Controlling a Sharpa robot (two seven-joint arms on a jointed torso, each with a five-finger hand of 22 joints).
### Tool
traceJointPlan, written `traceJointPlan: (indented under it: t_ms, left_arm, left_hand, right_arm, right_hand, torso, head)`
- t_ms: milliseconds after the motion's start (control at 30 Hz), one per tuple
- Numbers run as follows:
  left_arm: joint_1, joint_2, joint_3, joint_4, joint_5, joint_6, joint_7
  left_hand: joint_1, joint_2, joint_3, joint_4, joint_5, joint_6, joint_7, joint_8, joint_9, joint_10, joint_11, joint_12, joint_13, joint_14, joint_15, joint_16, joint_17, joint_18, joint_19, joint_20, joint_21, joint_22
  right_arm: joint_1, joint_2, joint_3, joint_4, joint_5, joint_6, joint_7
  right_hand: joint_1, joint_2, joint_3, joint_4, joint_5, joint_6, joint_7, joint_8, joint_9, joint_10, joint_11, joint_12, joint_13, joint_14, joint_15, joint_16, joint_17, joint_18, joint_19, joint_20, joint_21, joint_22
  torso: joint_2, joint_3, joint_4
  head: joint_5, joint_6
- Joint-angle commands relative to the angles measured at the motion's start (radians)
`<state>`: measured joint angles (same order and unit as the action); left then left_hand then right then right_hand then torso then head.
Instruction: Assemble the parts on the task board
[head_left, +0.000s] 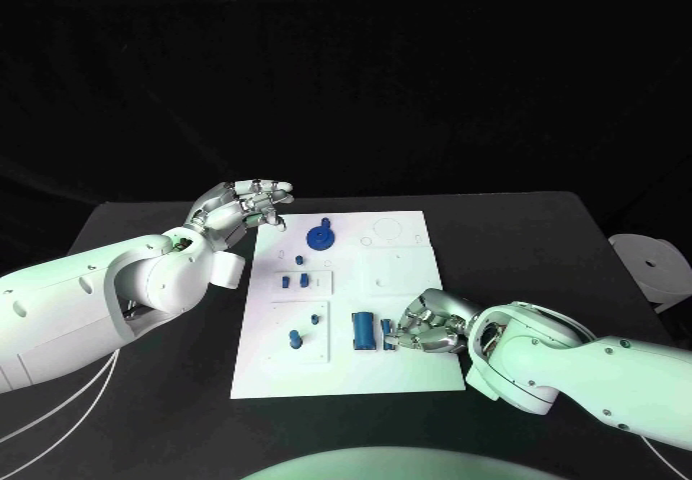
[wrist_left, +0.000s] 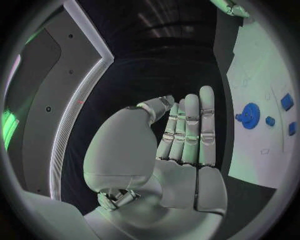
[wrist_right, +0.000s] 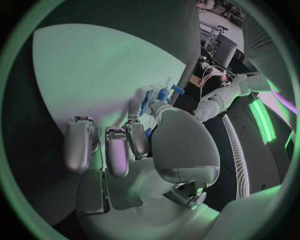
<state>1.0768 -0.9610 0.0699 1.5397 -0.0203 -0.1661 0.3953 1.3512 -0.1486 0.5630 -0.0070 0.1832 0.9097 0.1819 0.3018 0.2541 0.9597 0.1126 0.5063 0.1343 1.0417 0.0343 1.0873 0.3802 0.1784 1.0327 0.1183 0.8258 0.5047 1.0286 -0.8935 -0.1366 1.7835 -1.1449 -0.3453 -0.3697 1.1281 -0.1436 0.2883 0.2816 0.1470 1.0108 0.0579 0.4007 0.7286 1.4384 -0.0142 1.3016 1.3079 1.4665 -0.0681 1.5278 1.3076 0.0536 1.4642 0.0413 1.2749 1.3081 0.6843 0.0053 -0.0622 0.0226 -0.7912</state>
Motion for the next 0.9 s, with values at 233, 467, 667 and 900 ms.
traceJointPlan:
  t_ms: [233,467,667,900]
  left_arm:
    - [0.000,0.003,0.001,-0.001,-0.002,0.016,0.006]
    - [-0.012,0.010,0.000,-0.008,-0.001,0.007,0.023]
    - [-0.026,0.028,-0.001,-0.033,0.004,-0.013,0.040]
    - [-0.044,0.073,-0.001,-0.102,0.028,-0.058,0.087]
  left_hand:
    - [-0.007,0.000,0.000,-0.001,0.006,-0.004,0.000,-0.005,0.001,-0.008,0.002,0.003,0.000,-0.007,0.003,0.003,0.001,0.006,-0.004,0.007,-0.003,-0.001]
    - [-0.008,0.000,0.000,-0.001,0.006,-0.005,0.001,-0.005,0.002,-0.008,0.002,0.004,0.000,-0.007,0.003,0.004,0.001,0.006,-0.003,0.007,-0.004,-0.002]
    - [-0.019,-0.003,-0.004,0.006,0.005,-0.006,0.000,-0.005,0.003,-0.010,0.003,0.007,0.000,-0.019,0.006,0.000,-0.001,0.005,-0.012,0.010,-0.013,-0.006]
    - [-0.040,-0.015,-0.009,0.030,0.004,-0.035,0.020,-0.017,0.007,-0.061,0.029,-0.032,-0.030,-0.153,0.046,-0.150,-0.072,-0.001,-0.130,0.045,-0.140,-0.069]
  right_arm:
    - [0.008,-0.014,-0.001,0.002,0.100,-0.061,0.177]
    - [0.040,-0.016,-0.001,-0.033,0.384,-0.094,0.447]
    - [0.068,0.002,0.002,-0.112,0.587,-0.110,0.587]
    - [0.091,0.067,0.011,-0.284,0.806,-0.052,0.710]
  right_hand:
    - [0.027,0.014,-0.011,0.002,0.011,-0.024,0.011,-0.016,-0.003,-0.008,0.008,-0.018,0.055,0.076,-0.001,-0.010,0.129,0.010,0.004,-0.004,-0.059,0.178]
    - [0.096,0.034,-0.009,-0.012,0.029,-0.086,0.039,-0.059,-0.021,-0.078,0.032,-0.130,-0.023,0.053,0.018,-0.058,0.037,0.035,-0.047,0.013,-0.219,0.137]
    - [0.156,0.042,0.015,-0.036,0.020,-0.143,0.068,-0.078,-0.019,-0.369,0.060,-0.590,-0.372,-0.116,0.043,-0.414,-0.454,0.128,-0.273,0.040,-0.884,-0.086]
    - [0.172,0.007,0.123,-0.055,0.008,-0.211,0.127,-0.185,-0.123,-0.495,0.127,-0.884,-0.683,-0.297,0.110,-0.888,-0.745,0.121,-0.368,0.102,-1.130,-0.328]
  torso:
    - [-0.002,-0.0016,0.0002]
    - [-0.018,-0.0074,-0.0015]
    - [-0.039,-0.0182,-0.0012]
    - [-0.068,-0.0333,0.0024]
  head:
    - [-0.002,0.005]
    - [-0.004,0.026]
    - [-0.011,0.054]
    - [-0.020,0.100]
